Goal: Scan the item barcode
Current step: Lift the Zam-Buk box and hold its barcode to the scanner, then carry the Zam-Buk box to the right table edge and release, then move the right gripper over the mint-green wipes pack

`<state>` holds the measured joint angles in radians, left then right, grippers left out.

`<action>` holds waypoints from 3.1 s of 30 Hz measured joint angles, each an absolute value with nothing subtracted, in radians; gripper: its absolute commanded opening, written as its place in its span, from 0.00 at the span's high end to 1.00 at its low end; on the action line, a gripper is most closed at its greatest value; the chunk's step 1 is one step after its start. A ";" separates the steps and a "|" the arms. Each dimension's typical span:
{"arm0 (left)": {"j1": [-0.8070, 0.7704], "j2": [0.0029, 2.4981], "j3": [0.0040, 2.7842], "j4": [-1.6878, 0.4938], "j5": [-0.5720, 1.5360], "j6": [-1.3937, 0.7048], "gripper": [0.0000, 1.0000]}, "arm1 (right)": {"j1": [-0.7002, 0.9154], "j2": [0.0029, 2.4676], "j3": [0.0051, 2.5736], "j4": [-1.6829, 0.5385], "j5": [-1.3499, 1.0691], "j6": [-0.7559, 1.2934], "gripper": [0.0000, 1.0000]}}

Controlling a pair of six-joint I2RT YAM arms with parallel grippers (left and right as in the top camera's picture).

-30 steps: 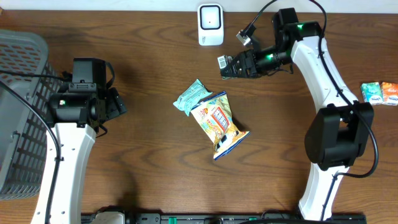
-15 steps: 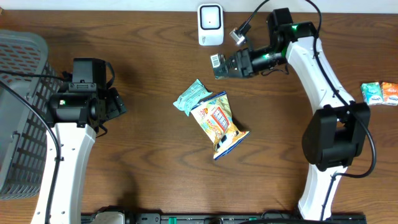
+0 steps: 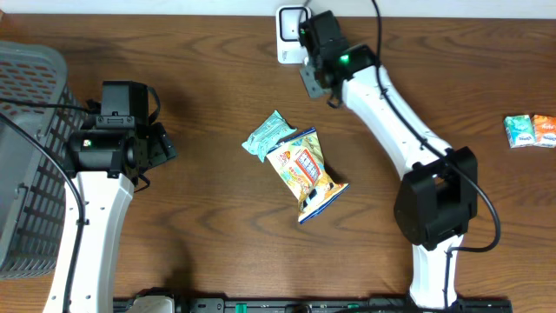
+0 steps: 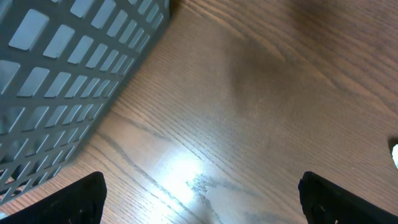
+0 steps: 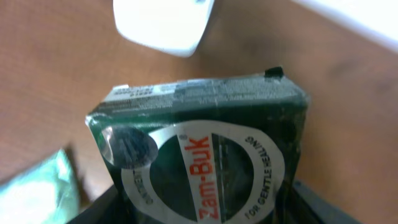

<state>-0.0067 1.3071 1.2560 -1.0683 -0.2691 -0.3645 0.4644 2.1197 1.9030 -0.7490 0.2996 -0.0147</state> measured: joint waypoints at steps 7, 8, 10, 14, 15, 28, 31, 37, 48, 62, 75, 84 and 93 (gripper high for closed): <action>-0.007 1.307 1.256 -1.068 -0.269 -0.364 0.02 | 0.496 2.129 1.905 -0.392 0.438 -0.223 0.53; -0.007 1.307 1.256 -1.069 -0.269 -0.364 0.02 | 0.495 2.134 1.905 -0.361 0.443 -0.251 0.53; -0.007 1.307 1.256 -1.068 -0.269 -0.364 0.02 | 0.493 2.143 1.905 -0.320 0.448 -0.299 0.53; -0.007 1.307 1.256 -1.068 -0.269 -0.364 0.02 | 0.490 2.180 1.906 -0.204 0.460 -0.408 0.54; -0.007 1.307 1.256 -1.068 -0.269 -0.364 0.02 | 0.489 2.190 1.907 -0.185 0.463 -0.426 0.53; -0.007 1.307 1.256 -1.068 -0.269 -0.364 0.02 | 0.484 2.415 1.907 0.182 0.575 -0.740 0.51; -0.007 1.307 1.256 -1.068 -0.269 -0.364 0.02 | 0.479 2.431 1.907 0.183 0.585 -0.765 0.51; -0.007 1.307 1.256 -1.068 -0.269 -0.364 0.02 | 0.454 2.431 1.908 0.182 0.621 -0.773 0.51; -0.007 1.307 1.256 -1.068 -0.269 -0.364 0.02 | 0.419 2.431 1.908 0.094 0.713 -0.740 0.51; -0.007 1.307 1.256 -1.068 -0.269 -0.364 0.02 | 0.110 2.358 1.913 -0.584 0.812 -0.162 0.50; -0.007 1.307 1.256 -1.068 -0.269 -0.364 0.02 | -0.146 2.357 1.912 -0.939 0.806 0.186 0.04; -0.007 1.307 1.256 -1.068 -0.269 -0.364 0.02 | -0.082 2.347 1.913 -1.055 0.290 0.191 0.05; -0.007 1.307 1.256 -1.068 -0.269 -0.364 0.02 | 0.020 2.345 1.912 -1.103 -0.492 0.046 0.02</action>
<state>-0.0067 1.3071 1.2560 -1.0679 -0.2691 -0.3645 0.0204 2.3447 1.9121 -1.1030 -0.4915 0.0456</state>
